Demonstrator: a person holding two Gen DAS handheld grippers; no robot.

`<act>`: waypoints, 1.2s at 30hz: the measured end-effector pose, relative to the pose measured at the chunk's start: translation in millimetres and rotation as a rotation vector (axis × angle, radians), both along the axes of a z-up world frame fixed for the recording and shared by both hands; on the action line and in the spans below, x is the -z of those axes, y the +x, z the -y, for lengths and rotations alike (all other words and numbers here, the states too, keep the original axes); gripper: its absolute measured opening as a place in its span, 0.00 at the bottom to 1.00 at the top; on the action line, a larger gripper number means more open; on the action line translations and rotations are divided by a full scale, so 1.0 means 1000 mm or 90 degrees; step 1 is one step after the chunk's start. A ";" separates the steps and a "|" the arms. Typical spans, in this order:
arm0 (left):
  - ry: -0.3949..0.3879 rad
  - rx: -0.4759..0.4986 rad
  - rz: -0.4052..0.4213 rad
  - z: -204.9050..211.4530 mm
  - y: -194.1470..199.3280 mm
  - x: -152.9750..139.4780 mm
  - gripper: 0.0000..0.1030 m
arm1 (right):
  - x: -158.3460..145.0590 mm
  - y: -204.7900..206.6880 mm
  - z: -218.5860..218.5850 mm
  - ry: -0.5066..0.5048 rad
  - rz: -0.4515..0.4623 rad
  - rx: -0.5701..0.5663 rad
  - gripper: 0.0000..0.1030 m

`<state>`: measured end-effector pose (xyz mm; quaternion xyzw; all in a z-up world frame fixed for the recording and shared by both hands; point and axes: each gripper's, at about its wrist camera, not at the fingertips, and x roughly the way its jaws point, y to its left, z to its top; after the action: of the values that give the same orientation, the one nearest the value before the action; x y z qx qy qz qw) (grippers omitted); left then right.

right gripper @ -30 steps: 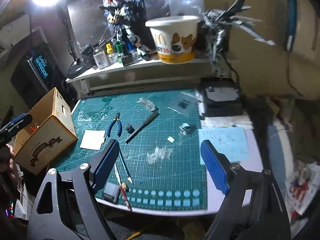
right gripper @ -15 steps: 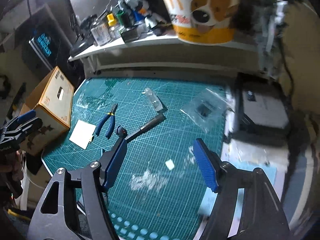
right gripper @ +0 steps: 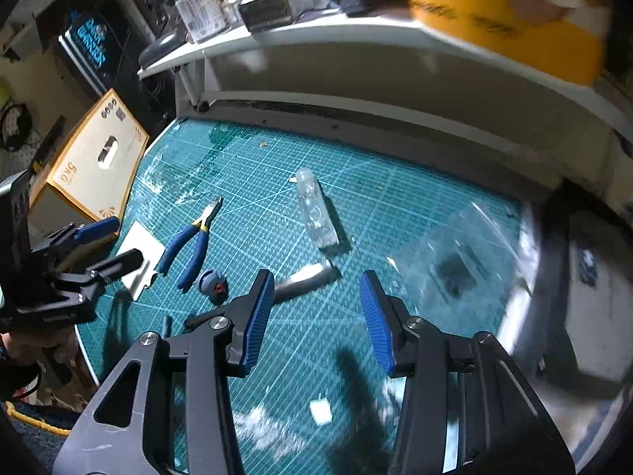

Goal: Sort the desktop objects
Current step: 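Lower right tool around the clear plastic bottle and close it, then grasp the black file with left tool while right tool holds the bottle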

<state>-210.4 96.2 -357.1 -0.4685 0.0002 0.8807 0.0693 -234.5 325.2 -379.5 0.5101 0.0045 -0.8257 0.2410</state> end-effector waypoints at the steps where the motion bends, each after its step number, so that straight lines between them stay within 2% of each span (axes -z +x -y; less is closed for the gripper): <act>1: 0.000 0.001 0.008 -0.002 -0.002 0.005 0.79 | 0.004 -0.005 0.003 0.001 0.000 -0.007 0.41; 2: 0.001 0.002 0.015 -0.003 -0.004 0.009 0.74 | 0.009 -0.010 0.006 0.004 0.002 -0.013 0.41; 3: 0.003 0.002 0.022 -0.005 -0.006 0.013 0.74 | 0.012 -0.014 0.008 0.007 0.001 -0.018 0.41; 5: 0.017 0.007 0.026 -0.010 -0.005 0.014 0.74 | 0.017 -0.022 0.011 0.010 -0.004 -0.026 0.41; 14: 0.064 0.110 0.008 -0.048 0.013 0.012 0.74 | 0.036 -0.056 0.024 0.011 -0.014 -0.070 0.41; 16: 0.071 0.116 0.012 -0.050 0.012 0.014 0.74 | 0.039 -0.061 0.028 0.011 -0.012 -0.079 0.37; 18: 0.071 0.118 0.013 -0.052 0.011 0.014 0.74 | 0.043 -0.066 0.032 0.011 -0.011 -0.089 0.31; 22: 0.073 0.119 0.013 -0.053 0.012 0.013 0.74 | 0.050 -0.073 0.038 0.012 -0.007 -0.103 0.27; 24: 0.069 0.125 0.012 -0.054 0.013 0.013 0.74 | 0.052 -0.073 0.040 0.013 -0.003 -0.106 0.20; 32: 0.046 0.171 -0.002 -0.071 0.018 0.010 0.73 | 0.044 -0.063 0.028 -0.004 0.006 -0.083 0.19; 36: 0.043 0.201 -0.027 -0.083 0.023 0.002 0.68 | 0.031 -0.052 0.013 -0.011 0.003 -0.061 0.19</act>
<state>-187.7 178.8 -359.4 -0.4412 0.0457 0.8681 0.2226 -287.0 312.3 -410.7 0.5089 0.0210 -0.8121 0.2848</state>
